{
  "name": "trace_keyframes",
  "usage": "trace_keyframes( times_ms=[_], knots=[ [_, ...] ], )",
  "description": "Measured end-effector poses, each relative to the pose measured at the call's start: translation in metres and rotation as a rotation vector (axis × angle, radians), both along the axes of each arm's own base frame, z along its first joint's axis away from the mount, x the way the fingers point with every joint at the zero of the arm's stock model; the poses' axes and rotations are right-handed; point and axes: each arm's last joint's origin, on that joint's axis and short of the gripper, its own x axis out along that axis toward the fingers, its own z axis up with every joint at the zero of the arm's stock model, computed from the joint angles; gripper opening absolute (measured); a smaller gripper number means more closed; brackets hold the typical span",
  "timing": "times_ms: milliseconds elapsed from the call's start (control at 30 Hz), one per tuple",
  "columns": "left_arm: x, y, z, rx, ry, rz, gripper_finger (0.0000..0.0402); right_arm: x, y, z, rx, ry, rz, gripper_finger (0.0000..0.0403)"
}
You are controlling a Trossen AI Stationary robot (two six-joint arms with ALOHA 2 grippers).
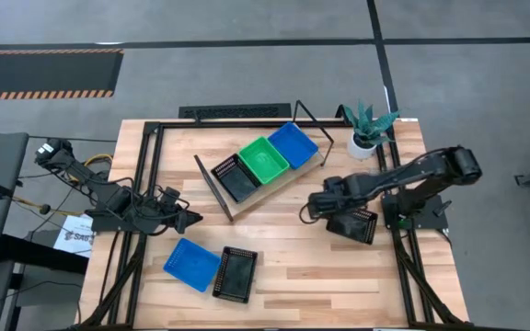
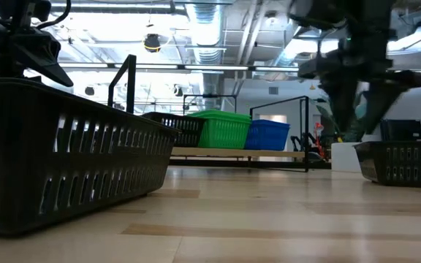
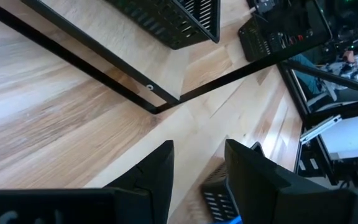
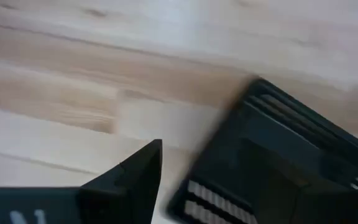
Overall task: Stack baskets on shelf by color
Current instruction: Stack the top black bin on top of the other black bin on the shelf
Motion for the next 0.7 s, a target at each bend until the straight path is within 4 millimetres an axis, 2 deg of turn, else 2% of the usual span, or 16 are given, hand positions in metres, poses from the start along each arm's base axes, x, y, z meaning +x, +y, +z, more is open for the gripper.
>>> trace_keyframes(
  times_ms=[200, 433, 533, 700],
  knots=[
    [0.0, 0.0, 0.0, -0.012, -0.006, 0.006, 0.013, 0.0, 0.014, -0.009, 0.001, 0.027, 0.013, 0.023],
    [0.0, 0.0, 0.001, -0.017, -0.01, 0.016, 0.013, 0.015, 0.019, -0.043, -0.003, 0.126, 0.005, 0.0219],
    [0.0, 0.0, 0.001, -0.018, -0.01, 0.017, 0.013, 0.021, 0.019, -0.052, 0.002, 0.127, 0.014, 0.0188],
    [0.0, 0.0, 0.001, -0.022, -0.01, 0.02, 0.013, 0.02, 0.019, -0.052, 0.0, 0.134, 0.048, 0.0096]
  ],
)
